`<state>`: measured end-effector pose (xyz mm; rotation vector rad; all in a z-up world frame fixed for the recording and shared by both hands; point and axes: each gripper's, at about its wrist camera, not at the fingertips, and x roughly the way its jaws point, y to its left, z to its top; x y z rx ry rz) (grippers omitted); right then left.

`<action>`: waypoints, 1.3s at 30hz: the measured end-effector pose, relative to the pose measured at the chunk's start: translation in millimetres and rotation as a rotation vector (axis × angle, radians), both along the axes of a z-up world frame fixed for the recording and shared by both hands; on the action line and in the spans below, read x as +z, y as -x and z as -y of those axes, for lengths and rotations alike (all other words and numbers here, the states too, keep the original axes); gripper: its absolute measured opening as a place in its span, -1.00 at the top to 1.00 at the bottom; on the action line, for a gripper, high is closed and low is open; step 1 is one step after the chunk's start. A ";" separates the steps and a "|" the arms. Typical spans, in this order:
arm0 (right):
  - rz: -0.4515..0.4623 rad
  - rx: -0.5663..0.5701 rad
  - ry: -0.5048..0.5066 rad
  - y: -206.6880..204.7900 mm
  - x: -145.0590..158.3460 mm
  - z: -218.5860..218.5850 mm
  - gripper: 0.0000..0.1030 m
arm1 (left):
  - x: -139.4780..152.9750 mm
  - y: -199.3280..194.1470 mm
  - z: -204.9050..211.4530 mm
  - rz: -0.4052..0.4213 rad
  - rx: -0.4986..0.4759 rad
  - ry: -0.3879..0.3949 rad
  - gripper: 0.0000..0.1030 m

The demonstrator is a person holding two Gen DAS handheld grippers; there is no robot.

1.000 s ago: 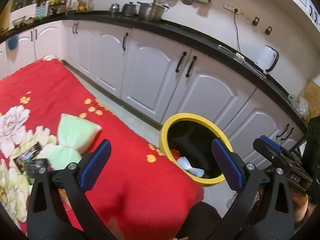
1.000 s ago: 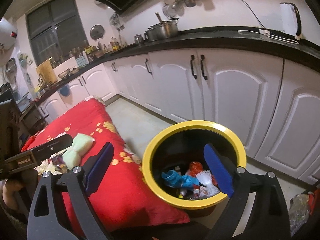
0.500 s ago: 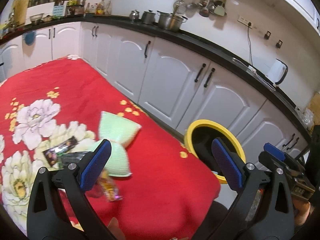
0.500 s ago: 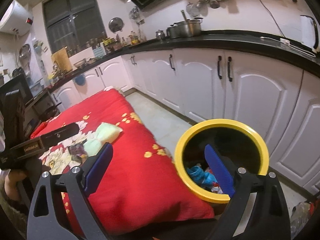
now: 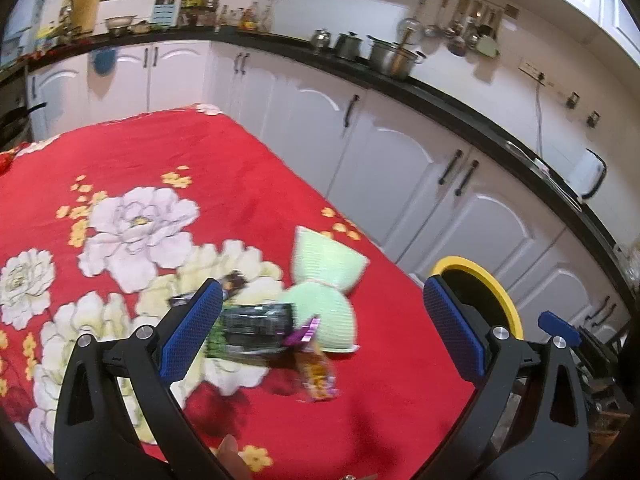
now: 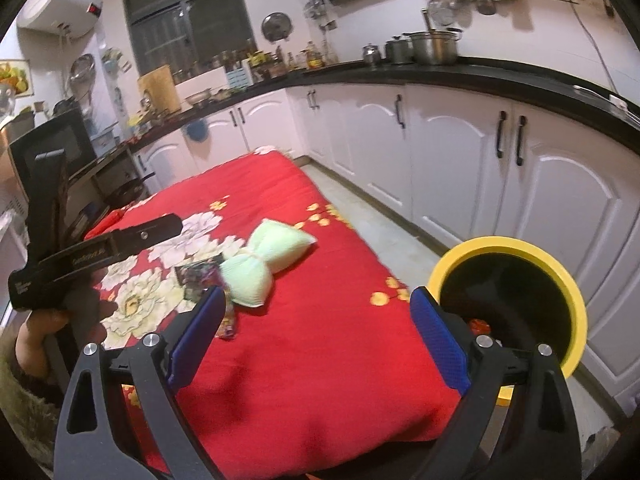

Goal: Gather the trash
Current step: 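Move both tools back over the snack packets on the bedspread, then grasp the dark snack packet with the left tool while the right tool grasps the purple-yellow candy packet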

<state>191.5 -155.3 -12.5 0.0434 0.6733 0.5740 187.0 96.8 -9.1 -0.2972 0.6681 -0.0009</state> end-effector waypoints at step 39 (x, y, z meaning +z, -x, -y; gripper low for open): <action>-0.205 0.257 0.137 -29.0 -95.3 -141.2 -0.17 | -98.9 -29.5 -119.9 -0.215 0.067 0.321 0.24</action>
